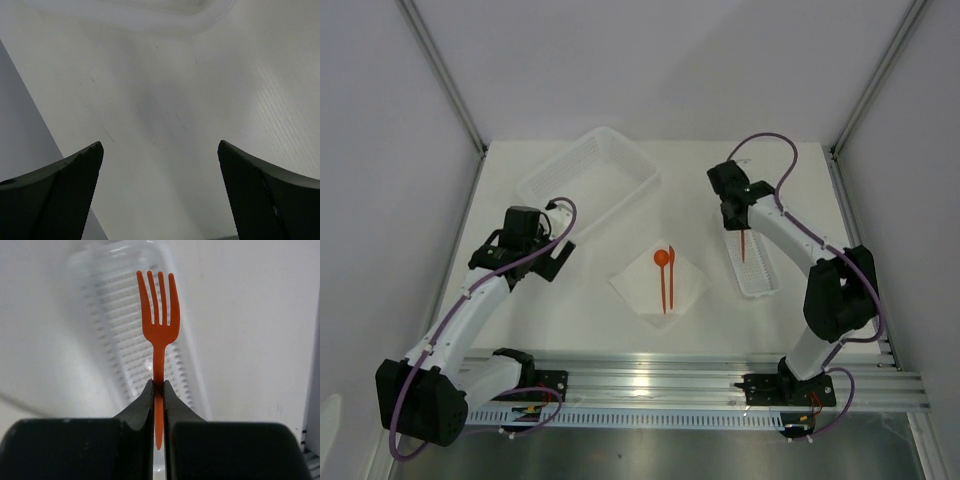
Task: Place the utensils on the paper napkin and roll it up
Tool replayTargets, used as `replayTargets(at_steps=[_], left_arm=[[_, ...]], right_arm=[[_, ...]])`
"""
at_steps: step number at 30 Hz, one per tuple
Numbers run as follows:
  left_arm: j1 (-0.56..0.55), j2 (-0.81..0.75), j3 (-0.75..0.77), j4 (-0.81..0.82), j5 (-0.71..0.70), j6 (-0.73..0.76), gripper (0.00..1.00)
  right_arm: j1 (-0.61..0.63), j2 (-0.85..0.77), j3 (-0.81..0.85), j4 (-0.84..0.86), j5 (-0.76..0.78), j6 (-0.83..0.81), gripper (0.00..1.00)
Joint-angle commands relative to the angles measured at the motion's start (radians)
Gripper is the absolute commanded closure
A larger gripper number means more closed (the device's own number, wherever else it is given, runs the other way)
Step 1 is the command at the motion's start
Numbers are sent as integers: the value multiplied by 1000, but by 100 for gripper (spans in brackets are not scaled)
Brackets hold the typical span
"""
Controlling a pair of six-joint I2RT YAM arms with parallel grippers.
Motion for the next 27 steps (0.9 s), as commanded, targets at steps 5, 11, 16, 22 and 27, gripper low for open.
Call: replayTargets(at_steps=[5,11,16,22,27], left_arm=[[5,-27,-3,5,53,-26,1],[5,-35,-6,6,79,-26,1],[5,-39,-13,9,85,-25,1],[5,-33,-15,9,90,-25,0],[5,-33,-7,9,88,-23,0]], right_arm=[[320,-121,-16,152,-248,340,100],[442,83,57,158,-285,443,100],[469,177,85,141,-306,460,100],[485,192,51,145,-277,481,100],[491,197,30,146,-287,487,100]])
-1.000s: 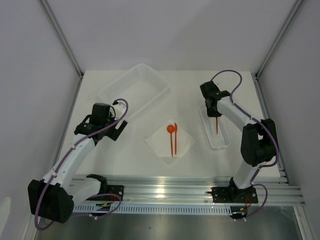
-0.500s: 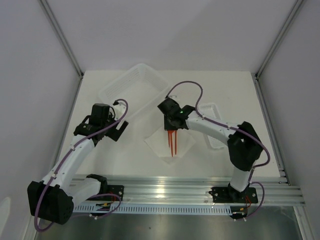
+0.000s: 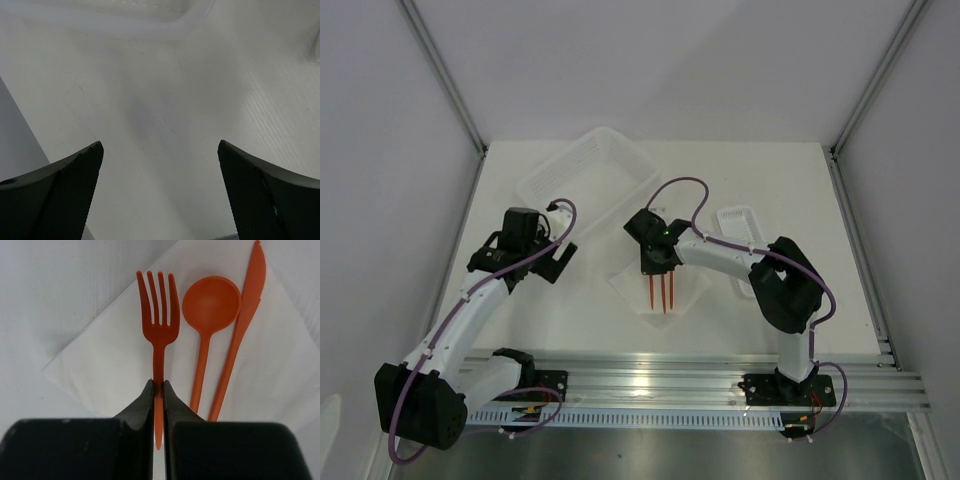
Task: Place the utensils on the paper napkin and roll it up
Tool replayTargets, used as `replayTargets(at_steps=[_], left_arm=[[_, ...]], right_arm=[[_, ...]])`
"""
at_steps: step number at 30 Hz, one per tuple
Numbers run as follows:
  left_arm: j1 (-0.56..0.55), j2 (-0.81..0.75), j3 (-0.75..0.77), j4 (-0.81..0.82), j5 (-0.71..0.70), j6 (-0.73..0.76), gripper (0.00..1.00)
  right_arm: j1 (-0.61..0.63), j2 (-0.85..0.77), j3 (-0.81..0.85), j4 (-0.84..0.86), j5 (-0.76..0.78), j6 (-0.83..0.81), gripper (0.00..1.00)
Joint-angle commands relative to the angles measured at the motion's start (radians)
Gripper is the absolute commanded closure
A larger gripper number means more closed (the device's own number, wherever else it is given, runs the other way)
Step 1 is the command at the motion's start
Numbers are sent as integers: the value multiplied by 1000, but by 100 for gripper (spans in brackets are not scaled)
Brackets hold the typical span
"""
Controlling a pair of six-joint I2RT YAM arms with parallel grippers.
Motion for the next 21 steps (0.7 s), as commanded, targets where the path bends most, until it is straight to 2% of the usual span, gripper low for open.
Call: replayTargets(at_steps=[1,21], left_arm=[[5,-15,-8,10,18,-17,0],[5,-18,-11,10,24,-15,0]], right_arm=[[9,-6,-12,8,11,33,100],[-2,66,5,-8,-12,7,100]])
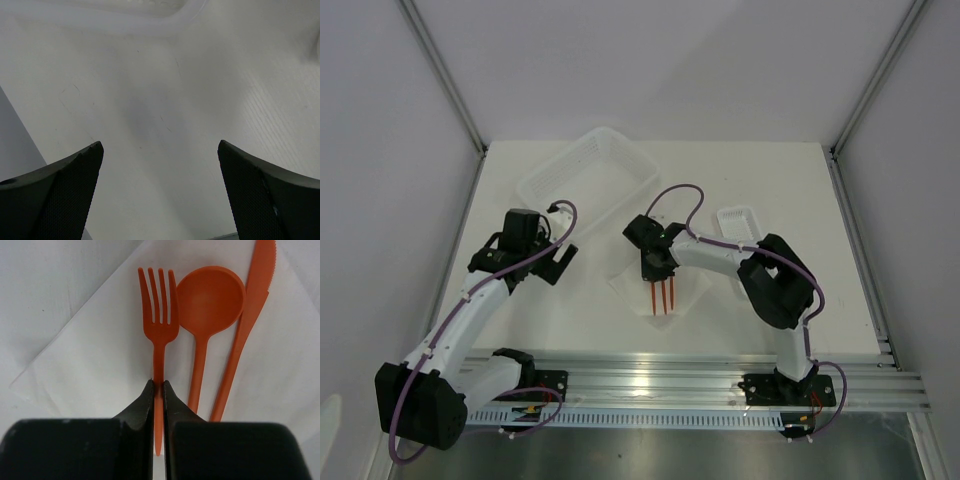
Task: Place the utensils on the paper napkin and roll it up
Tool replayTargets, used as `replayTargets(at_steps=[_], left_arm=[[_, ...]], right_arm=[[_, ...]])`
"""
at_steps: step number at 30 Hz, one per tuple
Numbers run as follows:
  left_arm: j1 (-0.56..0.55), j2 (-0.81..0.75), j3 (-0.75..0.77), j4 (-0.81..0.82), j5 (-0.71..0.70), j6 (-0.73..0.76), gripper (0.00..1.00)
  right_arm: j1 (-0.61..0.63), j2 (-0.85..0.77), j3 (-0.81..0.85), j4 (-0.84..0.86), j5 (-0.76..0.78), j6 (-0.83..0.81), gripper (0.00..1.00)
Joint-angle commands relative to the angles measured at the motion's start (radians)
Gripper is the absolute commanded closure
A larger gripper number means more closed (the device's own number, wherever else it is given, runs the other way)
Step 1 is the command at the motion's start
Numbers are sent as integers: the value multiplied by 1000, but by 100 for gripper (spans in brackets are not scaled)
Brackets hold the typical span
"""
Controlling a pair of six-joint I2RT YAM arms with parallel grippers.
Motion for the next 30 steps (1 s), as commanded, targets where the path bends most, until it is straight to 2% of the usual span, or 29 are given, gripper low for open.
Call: replayTargets(at_steps=[1,7,10,11,16,30], left_arm=[[5,-18,-3,9,16,-15,0],[5,-18,-2,9,16,-15,0],[5,-18,-4,7,18,-15,1],[5,-18,-4,7,18,-15,1],[5,-18,-2,7,21,-15,0],[5,-21,3,0,22,-15,1]], right_arm=[[-2,13,15,-2,5,0,100],[-5,24,22,-11,7,-3,98],[-7,30,24,-14,1,-1,89],[-10,30,27,-17,2,0,83],[-8,30,34,-22,-5,-1,76],[-5,-34,74,-68,12,-21,75]])
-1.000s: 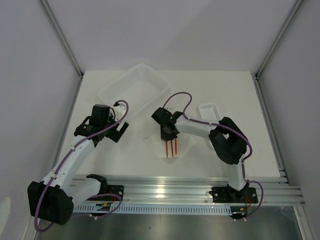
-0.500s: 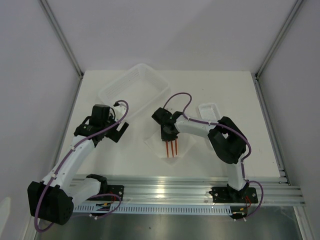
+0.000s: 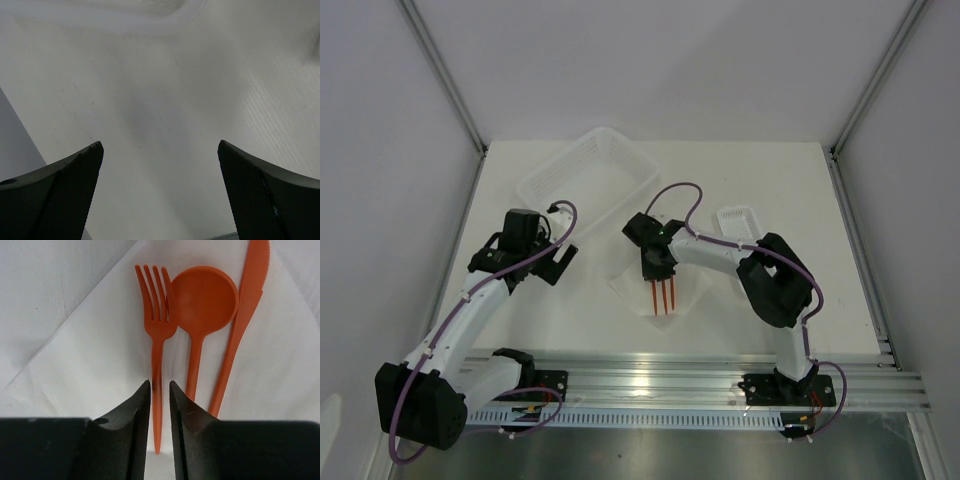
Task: Place the utensils on the paper napkin and roll it up
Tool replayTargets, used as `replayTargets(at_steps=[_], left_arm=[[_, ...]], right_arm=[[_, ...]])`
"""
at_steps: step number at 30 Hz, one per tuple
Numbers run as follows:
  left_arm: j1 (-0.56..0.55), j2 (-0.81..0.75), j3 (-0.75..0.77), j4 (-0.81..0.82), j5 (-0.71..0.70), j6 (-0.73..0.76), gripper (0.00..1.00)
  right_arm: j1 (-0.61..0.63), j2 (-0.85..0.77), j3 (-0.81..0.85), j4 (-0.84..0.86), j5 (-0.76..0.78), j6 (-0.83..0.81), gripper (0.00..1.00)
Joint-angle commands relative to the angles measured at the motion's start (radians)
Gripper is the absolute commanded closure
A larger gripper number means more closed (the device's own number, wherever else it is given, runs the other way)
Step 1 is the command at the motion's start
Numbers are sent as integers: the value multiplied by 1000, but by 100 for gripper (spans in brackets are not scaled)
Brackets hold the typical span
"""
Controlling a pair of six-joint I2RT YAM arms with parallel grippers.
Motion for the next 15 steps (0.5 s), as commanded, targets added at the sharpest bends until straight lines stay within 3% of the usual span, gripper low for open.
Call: replayTargets(at_steps=[1,7,11,15], left_arm=[[5,-21,6,0,21,-15,1],[5,-24,21,-12,24,-14,1],[5,-20,42,-23,32,-9,1],[5,-1,94,-40,40,3,1]], right_arm=[[4,-60,51,-26,19,-12,75],[14,-184,28,-6,16,-109,75],[0,-328,-85,5,82,-190,77],[-113,-438,-222,49,-76,-196,80]])
